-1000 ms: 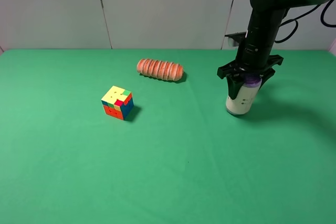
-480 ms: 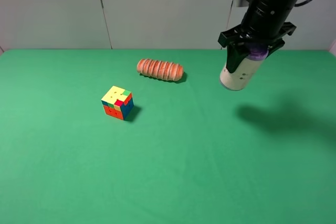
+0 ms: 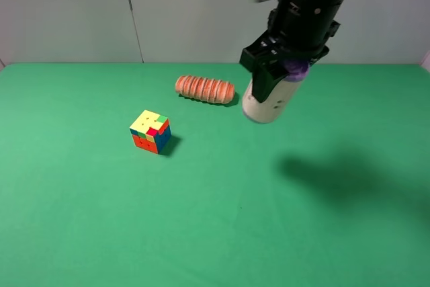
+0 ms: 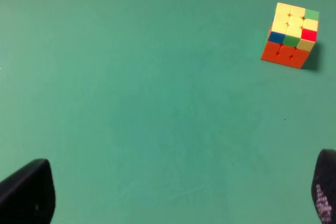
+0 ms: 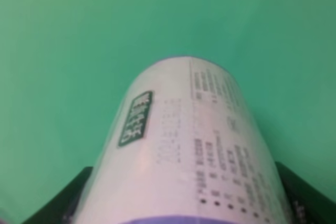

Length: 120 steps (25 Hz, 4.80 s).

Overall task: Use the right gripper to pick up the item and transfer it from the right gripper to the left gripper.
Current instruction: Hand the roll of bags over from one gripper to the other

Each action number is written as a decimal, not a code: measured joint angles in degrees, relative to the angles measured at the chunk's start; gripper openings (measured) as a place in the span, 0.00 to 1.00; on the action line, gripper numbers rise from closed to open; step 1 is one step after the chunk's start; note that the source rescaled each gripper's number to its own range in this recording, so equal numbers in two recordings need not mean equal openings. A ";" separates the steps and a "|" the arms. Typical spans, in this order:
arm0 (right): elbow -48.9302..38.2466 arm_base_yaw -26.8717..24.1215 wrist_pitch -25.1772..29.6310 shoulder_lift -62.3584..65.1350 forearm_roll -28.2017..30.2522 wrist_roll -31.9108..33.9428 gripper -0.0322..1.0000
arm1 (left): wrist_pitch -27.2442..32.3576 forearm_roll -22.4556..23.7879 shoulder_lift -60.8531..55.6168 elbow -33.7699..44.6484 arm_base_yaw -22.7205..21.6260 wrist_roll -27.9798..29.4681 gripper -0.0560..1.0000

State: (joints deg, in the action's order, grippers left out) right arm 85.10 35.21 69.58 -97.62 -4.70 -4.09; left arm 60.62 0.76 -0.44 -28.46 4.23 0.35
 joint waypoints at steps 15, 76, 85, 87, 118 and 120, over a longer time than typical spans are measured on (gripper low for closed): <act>0.00 8.48 0.16 0.42 -13.30 -11.16 0.03 | 0.00 -0.30 0.15 0.00 0.00 -1.65 0.94; 0.00 8.48 -2.84 2.80 -24.16 -33.81 0.03 | -36.41 -58.44 68.47 -9.76 28.66 -83.49 0.92; 0.00 8.48 -2.84 2.80 -25.73 -34.14 0.03 | -37.06 -63.76 70.57 -9.76 28.66 -89.48 0.90; 0.00 8.48 -2.84 2.80 -25.98 -34.14 0.03 | -36.84 -63.90 70.68 -9.76 28.66 -90.87 0.86; 0.00 8.49 -3.03 2.90 -22.15 -29.59 0.97 | -35.14 -63.11 70.74 -9.76 28.74 -94.78 0.06; 0.00 8.49 -2.89 2.90 -22.15 -29.59 1.00 | -35.14 -63.11 70.74 -9.76 28.74 -94.78 0.06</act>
State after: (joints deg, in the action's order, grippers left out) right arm 85.10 43.70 66.70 -94.72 -26.85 -33.67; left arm 25.48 -62.35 70.30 -38.22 32.97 -94.43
